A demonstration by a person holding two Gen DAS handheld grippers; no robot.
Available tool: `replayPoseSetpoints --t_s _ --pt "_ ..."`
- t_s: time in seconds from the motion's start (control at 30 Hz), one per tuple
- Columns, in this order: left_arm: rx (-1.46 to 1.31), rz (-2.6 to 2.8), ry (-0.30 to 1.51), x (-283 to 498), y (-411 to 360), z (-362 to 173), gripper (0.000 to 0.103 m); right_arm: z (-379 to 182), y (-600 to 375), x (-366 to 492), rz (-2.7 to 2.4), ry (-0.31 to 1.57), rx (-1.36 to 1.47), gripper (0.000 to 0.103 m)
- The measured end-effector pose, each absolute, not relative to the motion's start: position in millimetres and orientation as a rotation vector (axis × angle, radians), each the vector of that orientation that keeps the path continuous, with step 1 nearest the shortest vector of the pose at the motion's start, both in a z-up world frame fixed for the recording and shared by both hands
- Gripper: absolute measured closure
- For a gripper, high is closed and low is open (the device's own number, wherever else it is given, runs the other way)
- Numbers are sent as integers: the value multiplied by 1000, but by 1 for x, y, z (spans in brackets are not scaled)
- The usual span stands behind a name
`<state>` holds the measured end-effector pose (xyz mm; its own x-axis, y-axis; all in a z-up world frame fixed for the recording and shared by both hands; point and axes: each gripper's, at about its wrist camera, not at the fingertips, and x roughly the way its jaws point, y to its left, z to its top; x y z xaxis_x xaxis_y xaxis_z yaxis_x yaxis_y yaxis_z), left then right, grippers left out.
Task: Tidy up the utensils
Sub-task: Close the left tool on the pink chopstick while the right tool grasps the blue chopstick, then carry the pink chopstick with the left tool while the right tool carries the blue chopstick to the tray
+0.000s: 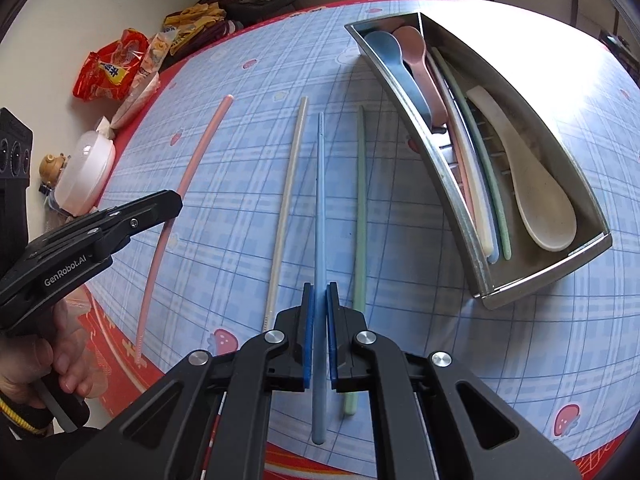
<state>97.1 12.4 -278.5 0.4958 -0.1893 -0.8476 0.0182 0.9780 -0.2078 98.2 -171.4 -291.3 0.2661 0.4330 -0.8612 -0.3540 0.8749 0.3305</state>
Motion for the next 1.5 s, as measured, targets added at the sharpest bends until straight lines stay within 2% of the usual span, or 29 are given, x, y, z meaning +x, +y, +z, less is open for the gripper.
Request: replayPoseSetpoints --t_s 0.83,1.3,1.5 --pt "-400 -71 1064 89 35 -261 92 -265 -223 101 602 1053 264 97" --pt "-603 -161 1119 167 -32 -252 92 -248 -281 168 521 971 224 97" --pt "-632 -160 1124 215 -71 -256 92 -252 -285 192 533 992 196 97"
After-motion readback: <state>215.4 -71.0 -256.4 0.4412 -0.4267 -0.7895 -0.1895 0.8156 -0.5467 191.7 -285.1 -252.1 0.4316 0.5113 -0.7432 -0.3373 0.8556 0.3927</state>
